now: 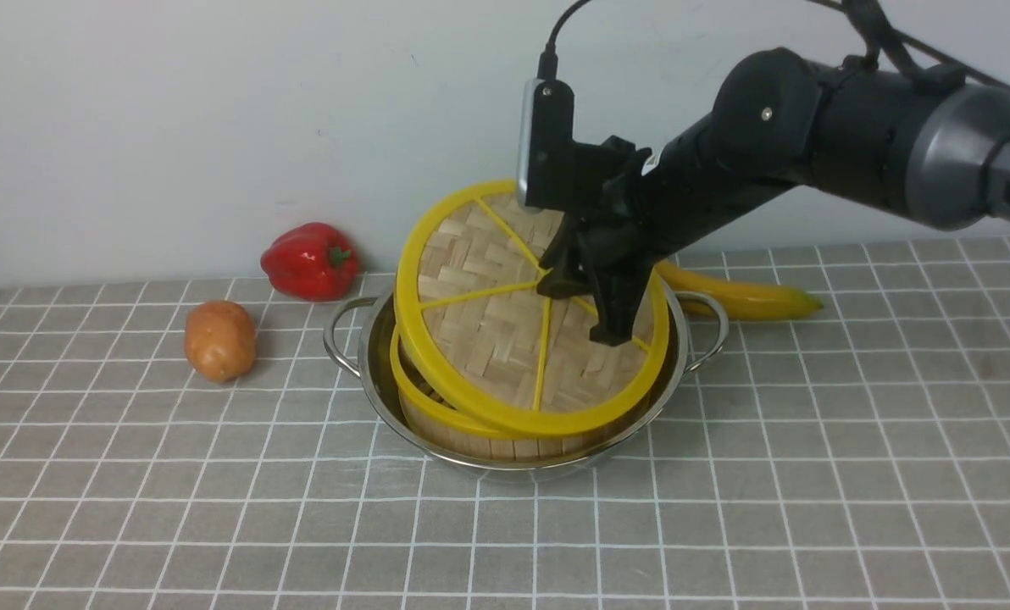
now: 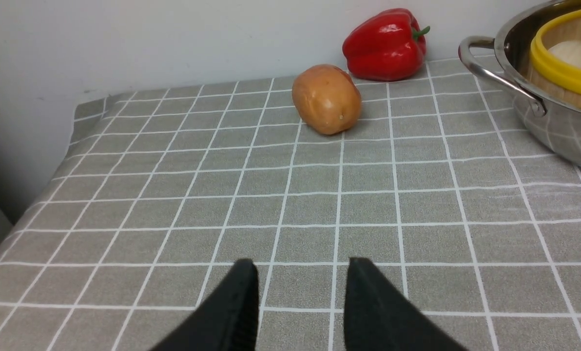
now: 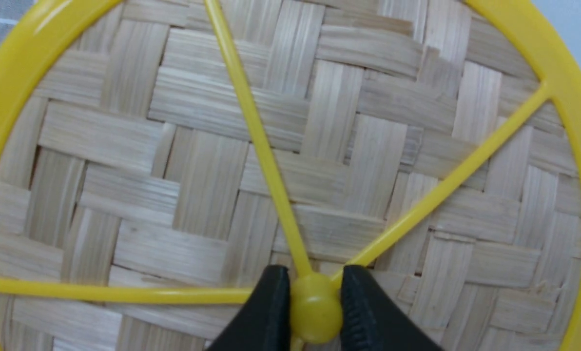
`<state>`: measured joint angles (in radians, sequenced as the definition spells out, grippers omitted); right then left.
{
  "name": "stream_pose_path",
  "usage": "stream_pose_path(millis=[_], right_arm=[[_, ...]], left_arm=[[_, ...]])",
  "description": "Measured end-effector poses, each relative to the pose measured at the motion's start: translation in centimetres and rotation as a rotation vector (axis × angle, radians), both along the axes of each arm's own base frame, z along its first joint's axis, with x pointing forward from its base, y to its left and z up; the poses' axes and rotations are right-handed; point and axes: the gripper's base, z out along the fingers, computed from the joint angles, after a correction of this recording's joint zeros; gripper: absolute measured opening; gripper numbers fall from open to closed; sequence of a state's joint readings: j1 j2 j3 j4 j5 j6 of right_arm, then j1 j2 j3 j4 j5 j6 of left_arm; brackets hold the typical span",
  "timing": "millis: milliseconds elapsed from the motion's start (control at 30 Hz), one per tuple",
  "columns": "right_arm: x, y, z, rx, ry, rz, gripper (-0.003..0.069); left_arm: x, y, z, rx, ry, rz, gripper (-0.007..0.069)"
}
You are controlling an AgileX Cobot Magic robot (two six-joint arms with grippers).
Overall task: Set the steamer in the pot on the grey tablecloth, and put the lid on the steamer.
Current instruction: 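Place the bamboo steamer lid onto the steamer basket in the pot with the right gripper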
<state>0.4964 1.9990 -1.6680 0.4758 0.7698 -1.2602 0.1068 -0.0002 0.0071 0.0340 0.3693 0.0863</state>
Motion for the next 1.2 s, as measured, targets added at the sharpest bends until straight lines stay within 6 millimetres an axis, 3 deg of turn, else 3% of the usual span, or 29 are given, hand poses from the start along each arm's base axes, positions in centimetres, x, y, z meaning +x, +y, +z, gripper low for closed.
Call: stream_pose_path(millis=[333,733,1200], right_arm=[[0.0,0.0,0.1,-0.027,-0.023,0.028,0.0147],[0.2,0.2,2.7,-0.037,-0.054,0.07,0.0147],[0.2,0.3,2.4,-0.035,-0.012,0.064,0.0146]], left_arm=[[0.0,0.0,0.0,0.0,0.0,0.0,0.0243],[0.0,0.0,0.0,0.0,0.0,0.0,0.0243],[0.0,0.0,0.0,0.0,0.0,0.0,0.0243]])
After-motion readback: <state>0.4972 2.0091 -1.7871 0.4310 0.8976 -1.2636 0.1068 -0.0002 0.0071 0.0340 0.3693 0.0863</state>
